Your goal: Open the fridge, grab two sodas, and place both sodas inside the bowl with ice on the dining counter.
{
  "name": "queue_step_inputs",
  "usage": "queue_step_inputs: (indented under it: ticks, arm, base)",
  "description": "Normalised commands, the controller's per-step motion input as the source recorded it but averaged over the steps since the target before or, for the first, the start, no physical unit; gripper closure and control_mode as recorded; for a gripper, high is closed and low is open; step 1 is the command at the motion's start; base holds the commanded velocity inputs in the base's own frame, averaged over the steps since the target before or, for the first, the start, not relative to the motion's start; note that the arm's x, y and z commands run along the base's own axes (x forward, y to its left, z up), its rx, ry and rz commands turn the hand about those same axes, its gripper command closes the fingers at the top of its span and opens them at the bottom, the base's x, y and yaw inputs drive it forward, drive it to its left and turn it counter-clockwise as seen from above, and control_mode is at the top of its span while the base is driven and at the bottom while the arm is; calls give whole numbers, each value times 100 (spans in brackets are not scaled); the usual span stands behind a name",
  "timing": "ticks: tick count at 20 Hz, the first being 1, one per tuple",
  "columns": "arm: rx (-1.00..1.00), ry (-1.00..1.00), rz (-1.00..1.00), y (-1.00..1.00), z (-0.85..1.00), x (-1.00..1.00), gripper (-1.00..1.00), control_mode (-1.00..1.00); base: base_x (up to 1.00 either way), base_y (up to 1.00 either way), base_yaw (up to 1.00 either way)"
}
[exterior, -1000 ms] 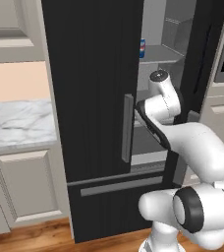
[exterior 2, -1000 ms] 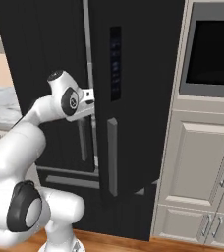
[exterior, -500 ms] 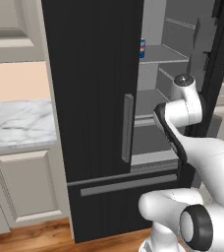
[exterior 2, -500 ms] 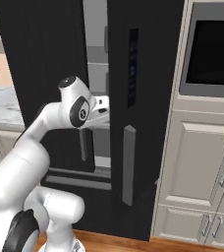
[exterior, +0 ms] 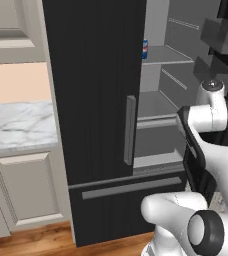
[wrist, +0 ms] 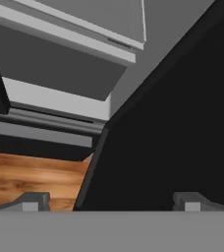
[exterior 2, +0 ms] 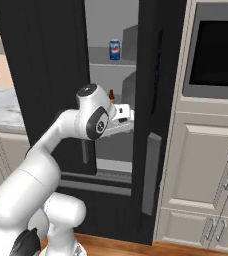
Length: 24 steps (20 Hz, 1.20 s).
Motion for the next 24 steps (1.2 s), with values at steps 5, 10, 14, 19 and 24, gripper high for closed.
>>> queue_step_inputs:
  ticks: [5, 10, 14, 19, 24]
  arm:
    - [3, 3, 0, -84, 0, 0, -100, -100]
    - [0, 0, 0, -78, 0, 0, -100, -100]
    - [0, 0, 0, -69, 0, 0, -100, -100]
    - [0, -1, 0, -4, 0, -2, -100, -100]
    - [8, 1, 10, 62, -33, 30, -100, -100]
  base:
    - [0, 0, 0]
    - [0, 0, 0]
    - [0, 0, 0]
    - [0, 0, 0]
    - [0, 0, 0]
